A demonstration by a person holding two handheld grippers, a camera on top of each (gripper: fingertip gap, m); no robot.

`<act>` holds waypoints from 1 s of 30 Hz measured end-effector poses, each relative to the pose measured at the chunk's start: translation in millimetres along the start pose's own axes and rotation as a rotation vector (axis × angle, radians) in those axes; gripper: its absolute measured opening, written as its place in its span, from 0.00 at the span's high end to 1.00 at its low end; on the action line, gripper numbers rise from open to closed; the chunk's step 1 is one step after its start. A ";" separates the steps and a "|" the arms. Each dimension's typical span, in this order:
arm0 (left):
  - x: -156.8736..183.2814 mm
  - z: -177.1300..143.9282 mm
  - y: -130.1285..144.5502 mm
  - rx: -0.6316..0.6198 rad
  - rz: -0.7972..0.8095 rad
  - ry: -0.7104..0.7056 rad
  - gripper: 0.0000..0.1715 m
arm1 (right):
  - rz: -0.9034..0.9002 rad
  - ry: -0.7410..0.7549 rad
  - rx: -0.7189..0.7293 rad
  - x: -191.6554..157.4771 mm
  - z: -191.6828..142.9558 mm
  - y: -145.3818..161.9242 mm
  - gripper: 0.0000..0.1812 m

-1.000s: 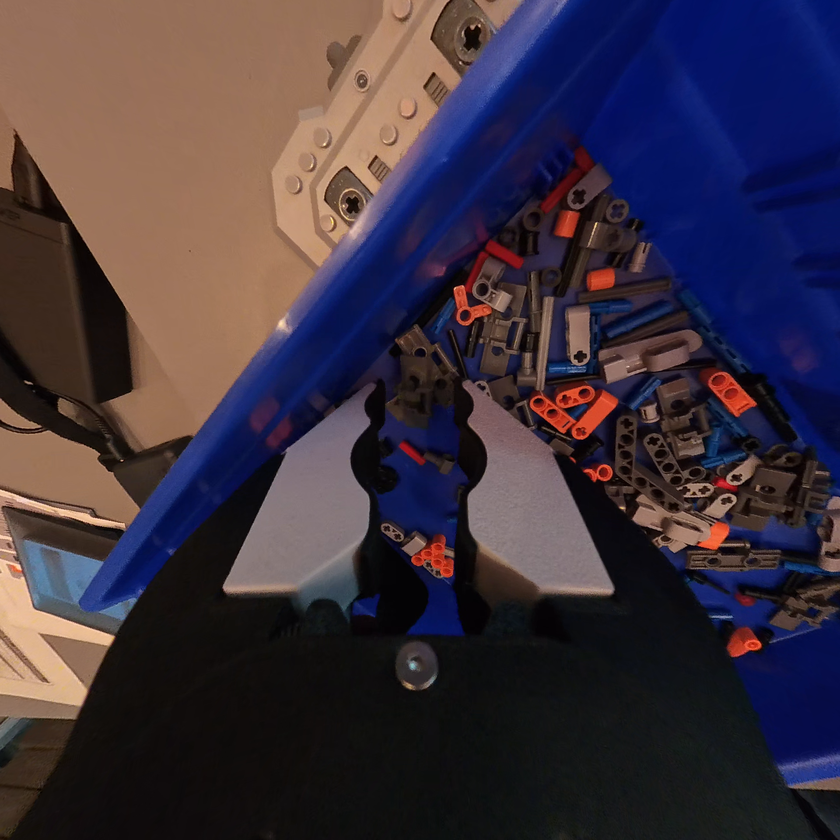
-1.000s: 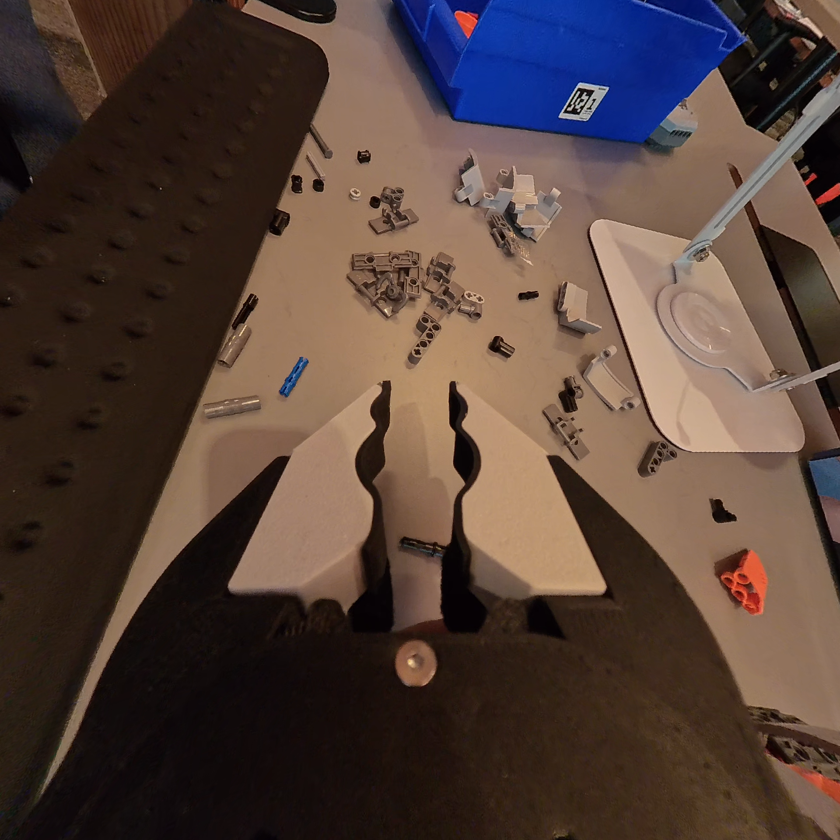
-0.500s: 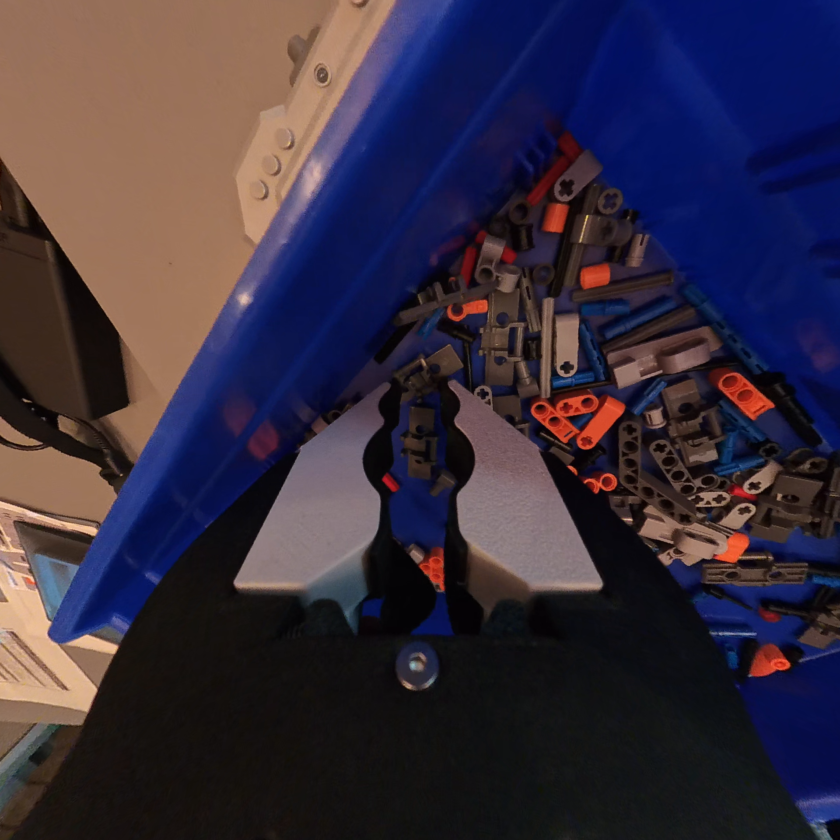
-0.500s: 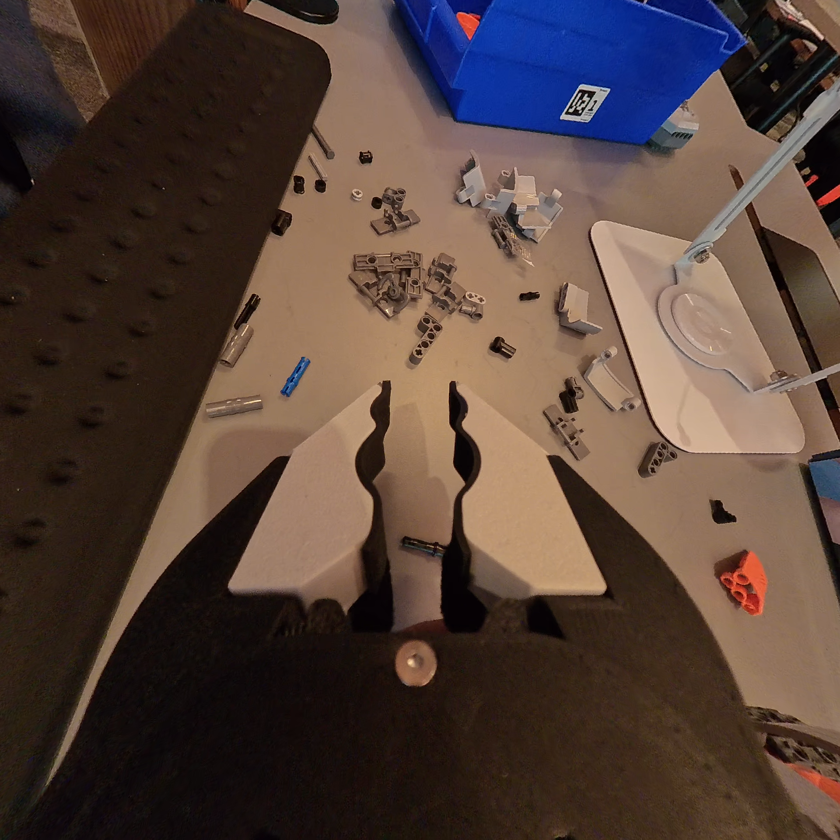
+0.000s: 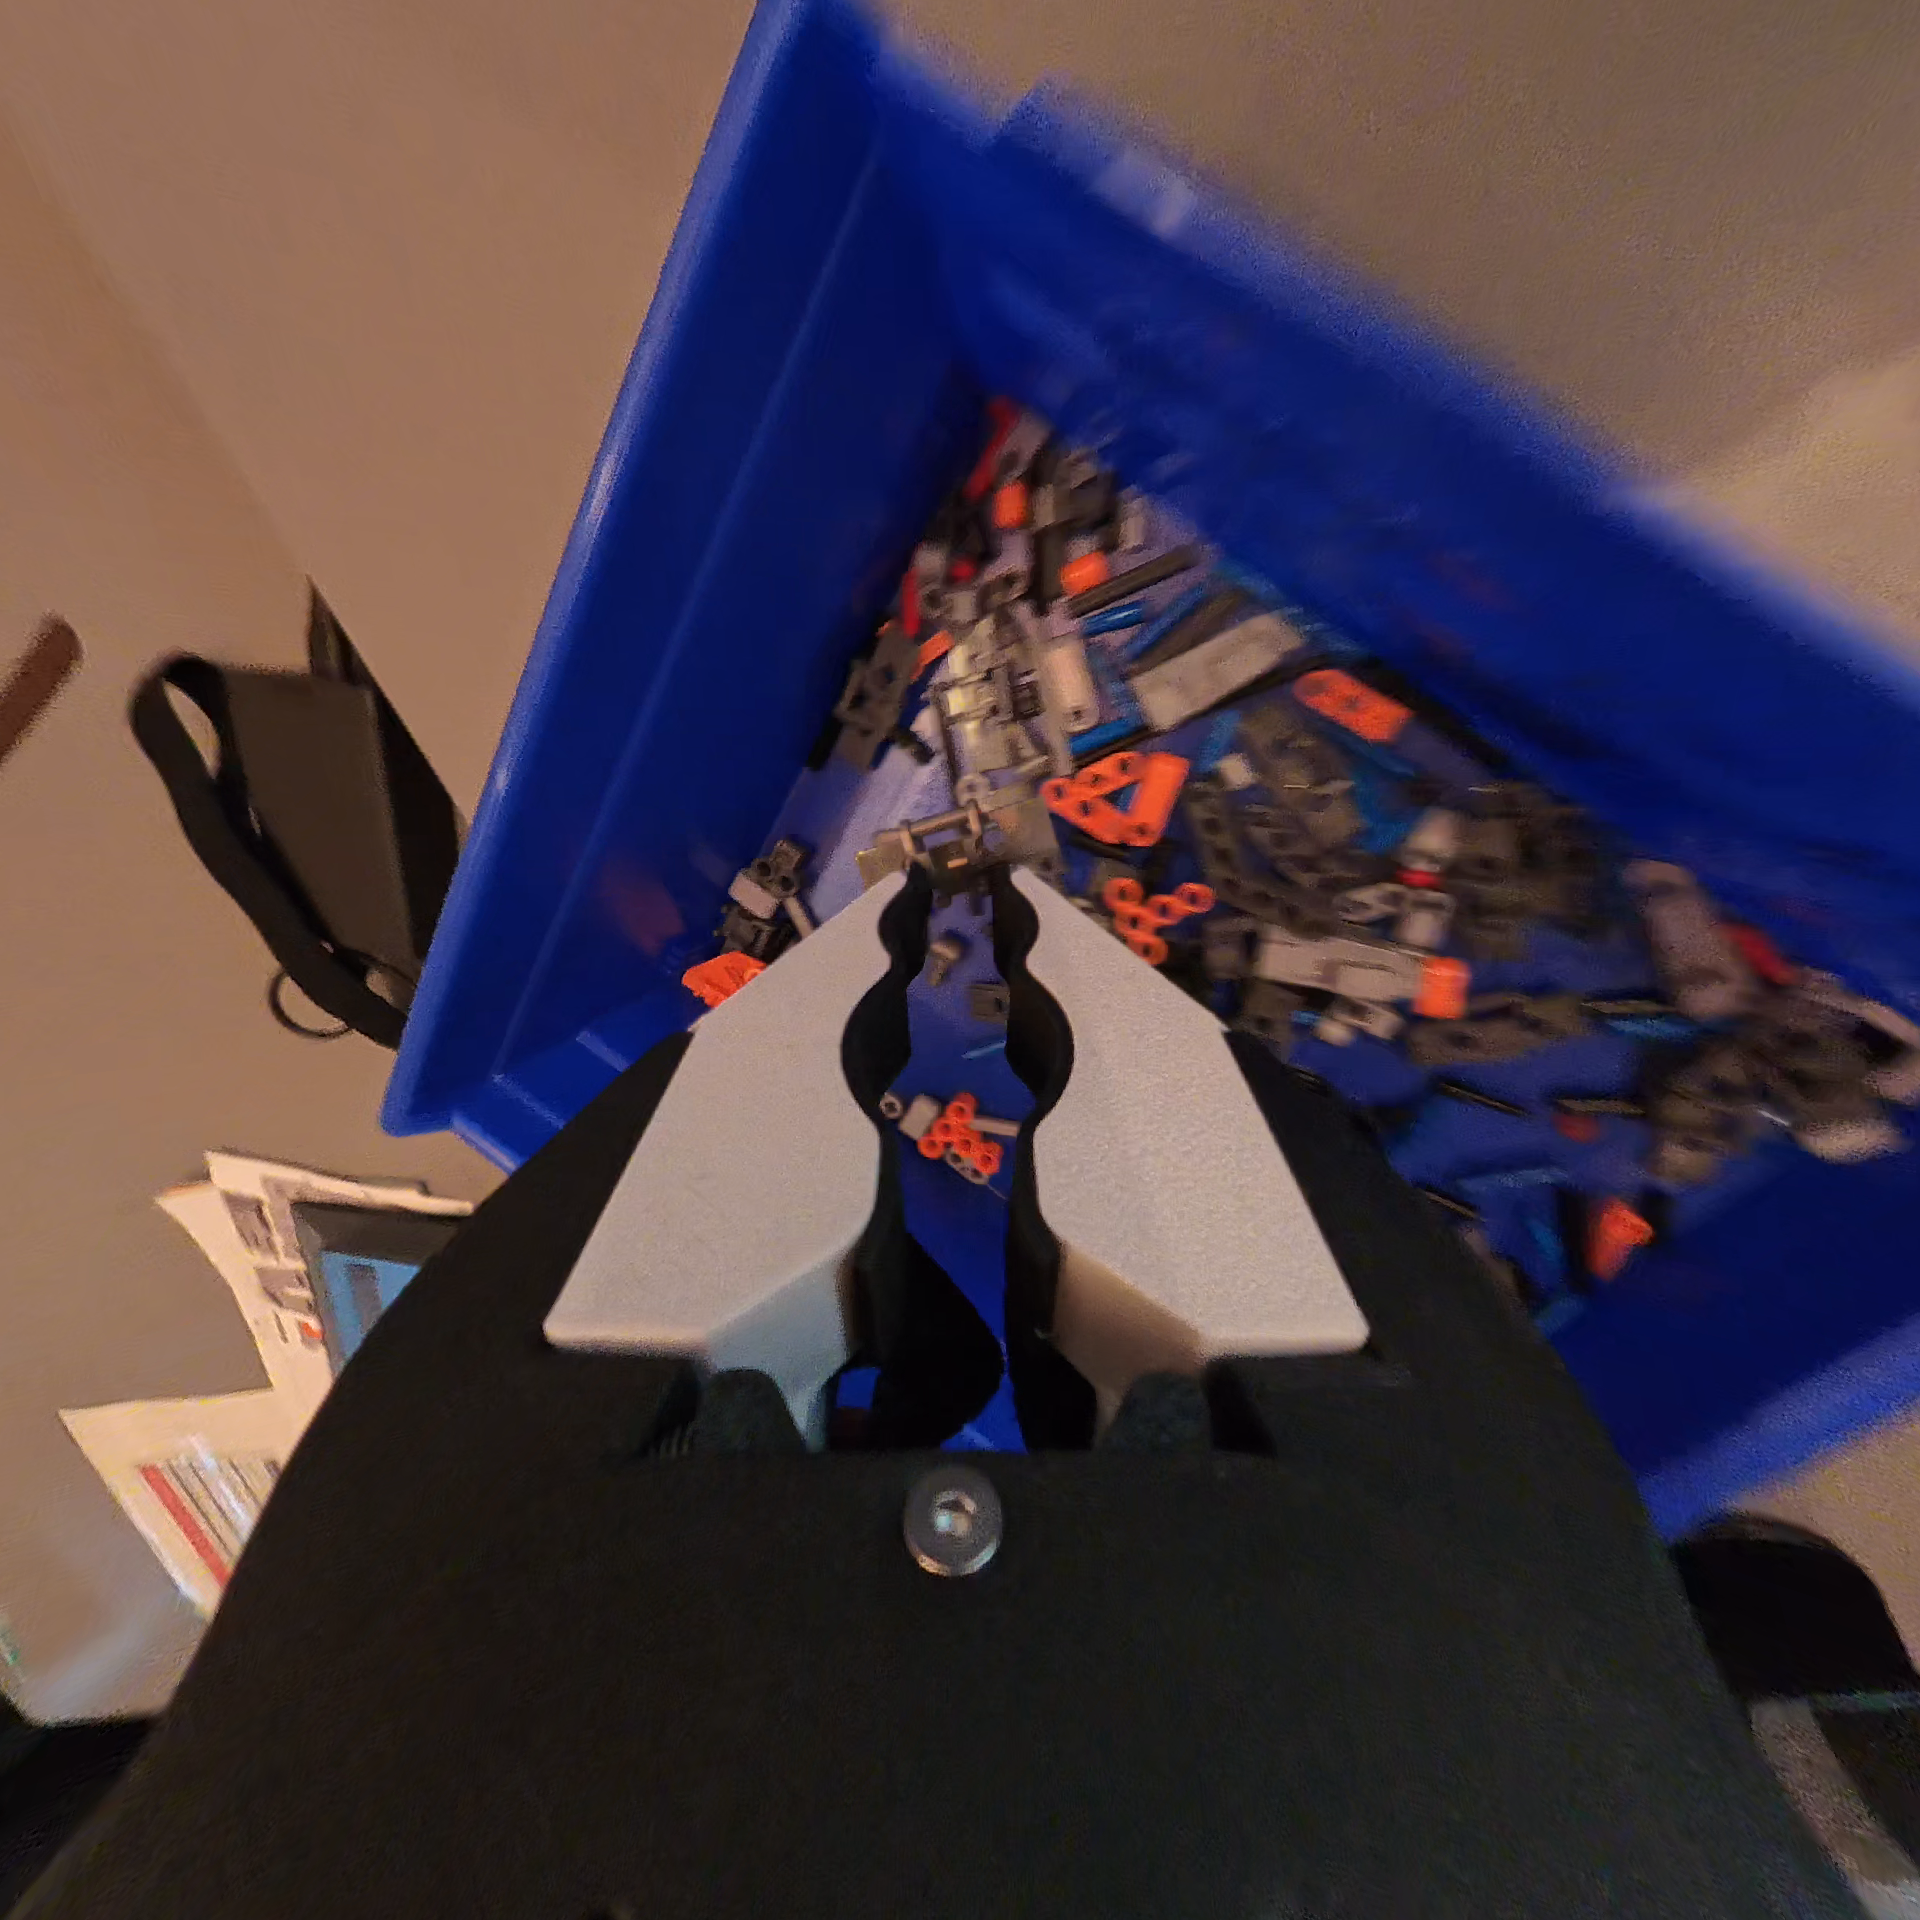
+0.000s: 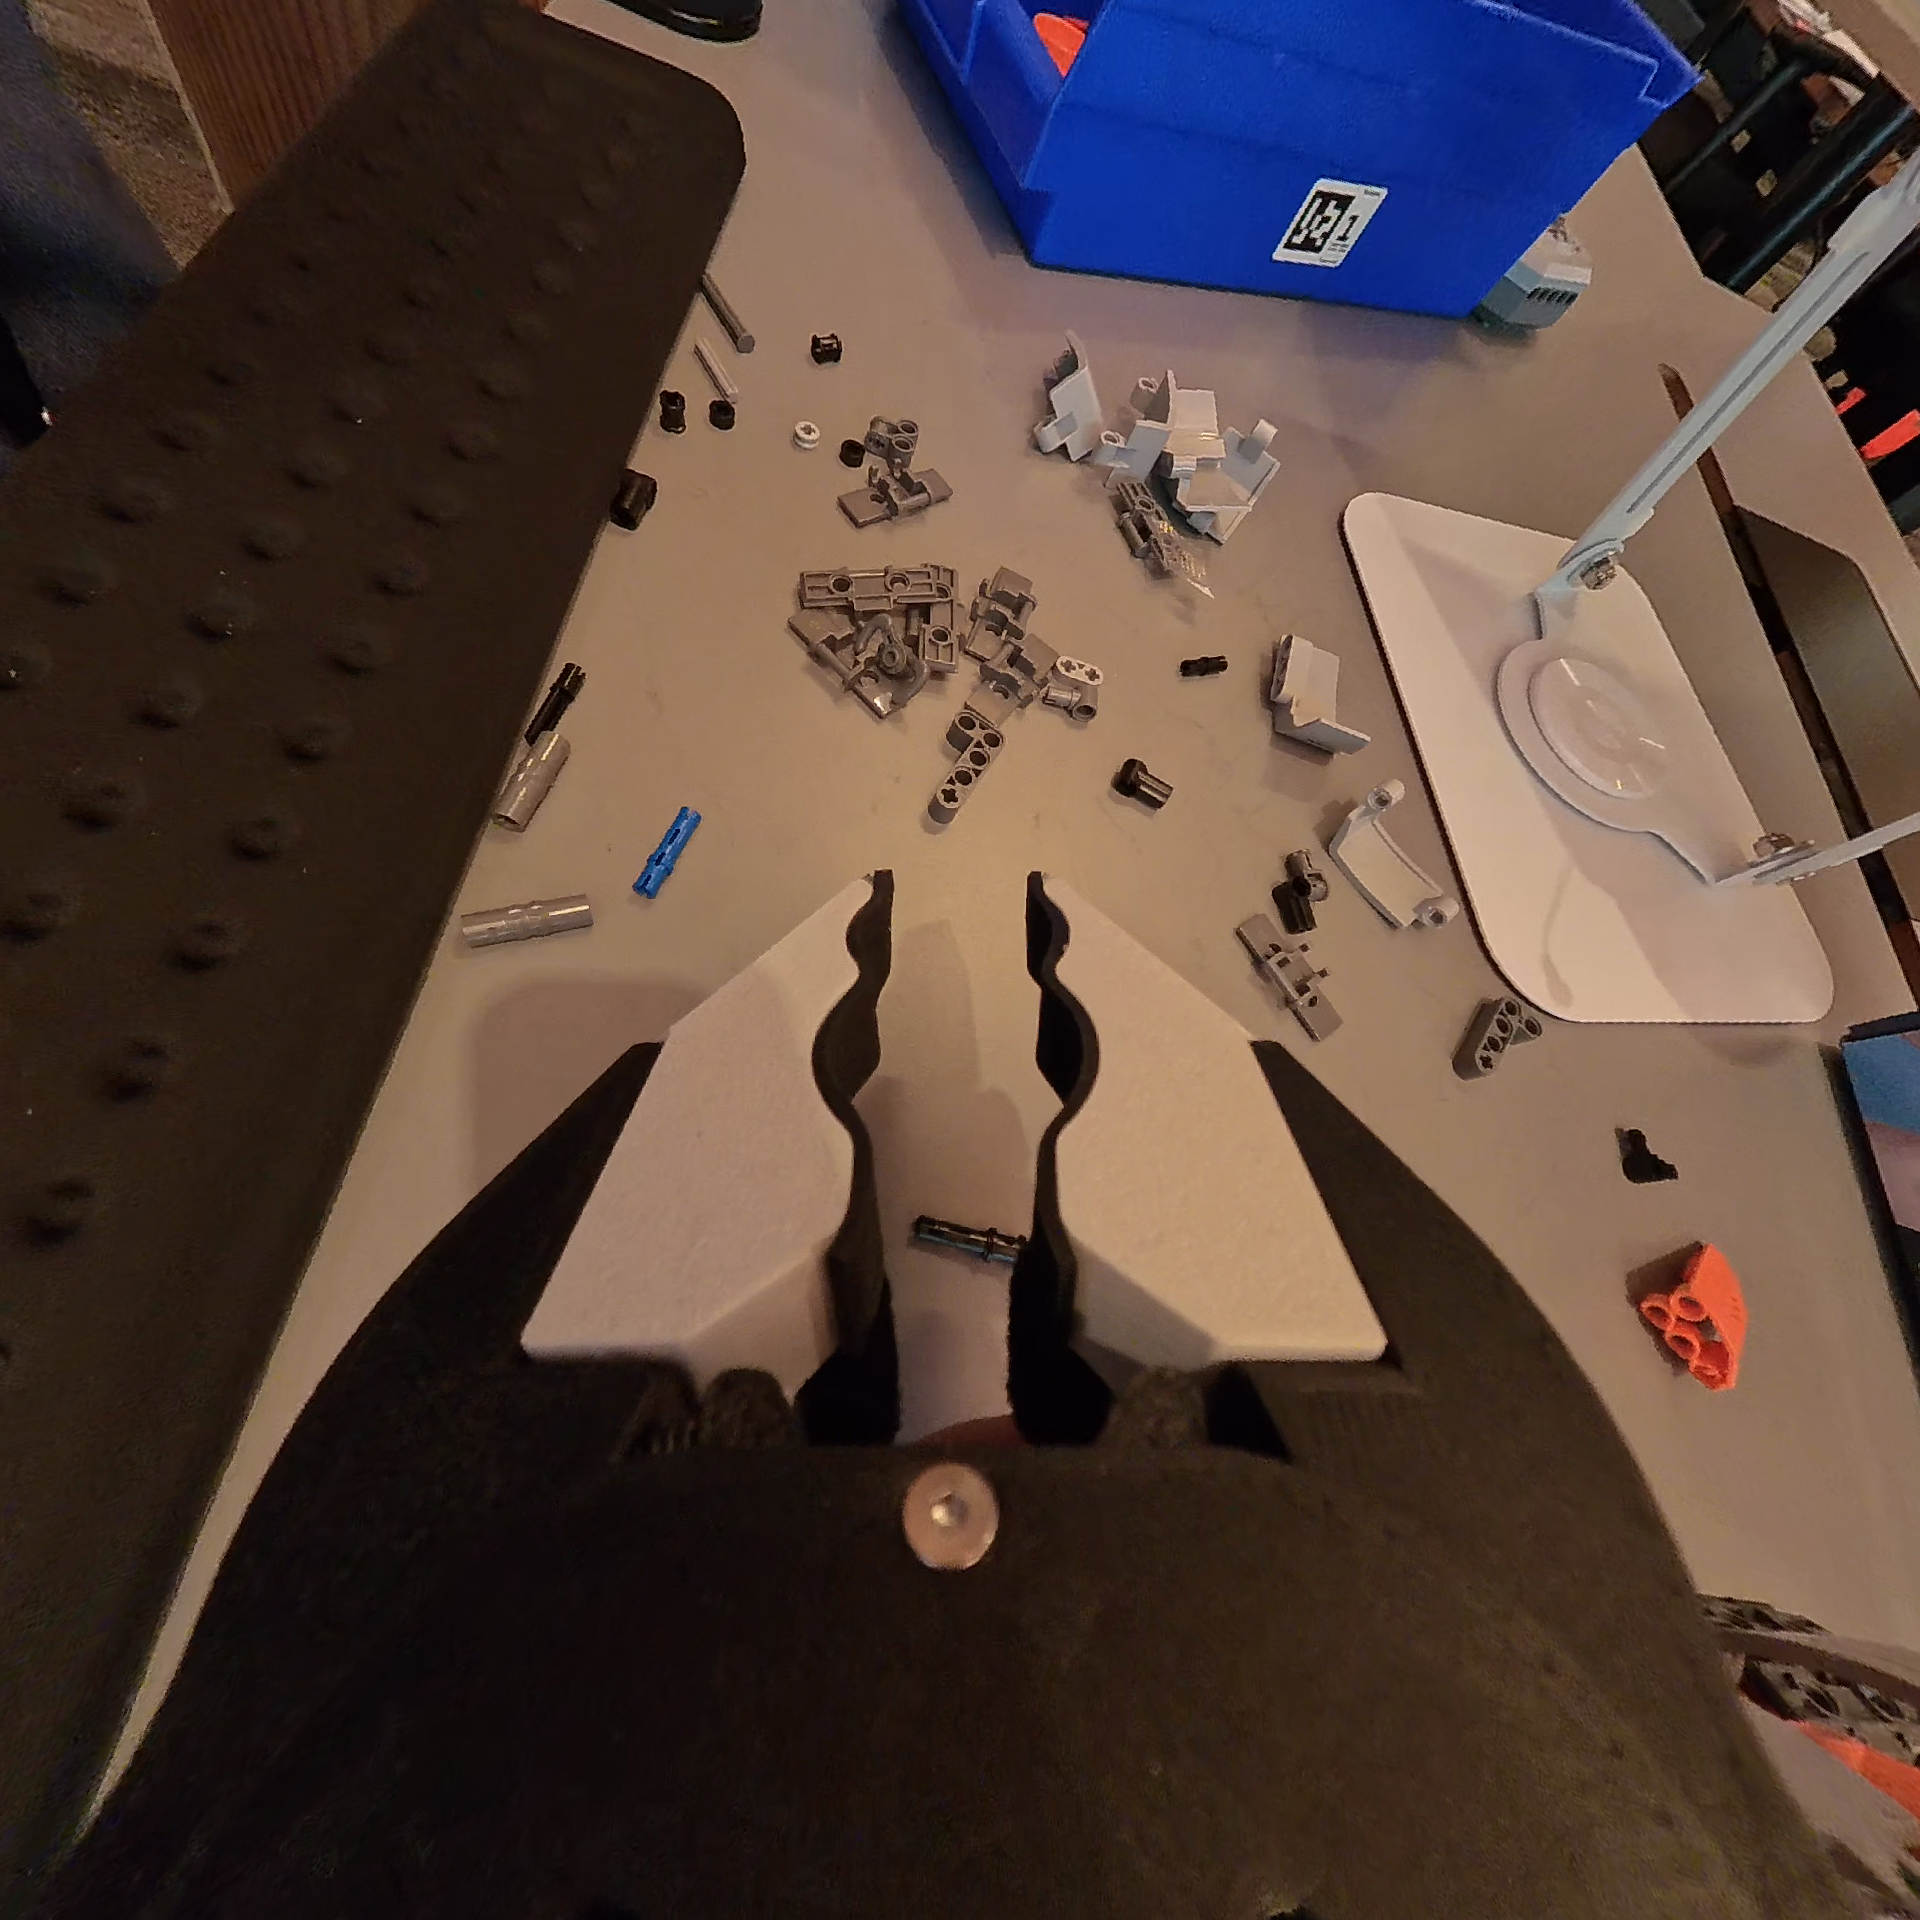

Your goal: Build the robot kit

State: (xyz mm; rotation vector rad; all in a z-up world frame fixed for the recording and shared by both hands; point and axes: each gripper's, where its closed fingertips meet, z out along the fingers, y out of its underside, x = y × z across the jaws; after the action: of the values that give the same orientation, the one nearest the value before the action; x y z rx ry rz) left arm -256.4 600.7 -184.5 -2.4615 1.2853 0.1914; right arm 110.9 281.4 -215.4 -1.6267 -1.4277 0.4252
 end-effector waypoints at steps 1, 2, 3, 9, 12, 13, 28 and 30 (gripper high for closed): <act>10.3 -18.9 -7.7 0.039 0.033 0.000 0.93 | 0.000 0.001 -0.002 0.2 0.2 0.4 0.87; 22.0 -38.3 -16.2 0.081 0.068 -0.003 0.93 | 0.000 0.001 -0.004 0.3 0.3 0.7 0.87; 38.8 -57.6 -25.8 0.130 0.112 0.011 0.93 | -0.001 0.002 -0.006 0.4 0.5 0.9 0.87; 199.2 -120.8 -61.6 0.315 0.481 0.186 0.93 | -0.007 0.010 -0.013 1.0 0.6 1.3 0.87; 287.2 -107.9 -54.4 0.297 0.661 0.304 0.93 | -0.012 0.009 -0.026 0.5 2.4 4.4 0.87; 311.2 -99.5 -50.9 0.286 0.711 0.332 0.93 | -0.015 0.011 -0.030 0.7 2.7 5.2 0.87; 373.3 -54.8 -56.2 0.278 0.793 0.350 0.81 | -0.022 0.016 -0.038 2.5 0.3 7.9 0.87; 342.5 -82.1 -64.0 0.327 0.745 0.297 0.82 | -0.017 0.023 -0.037 4.5 -1.2 8.3 0.87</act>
State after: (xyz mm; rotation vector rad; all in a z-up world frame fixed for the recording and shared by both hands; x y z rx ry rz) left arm -9.9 341.1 -188.3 -1.6894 2.1213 -0.1992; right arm 118.1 285.7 -219.9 -1.6426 -1.4388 0.3708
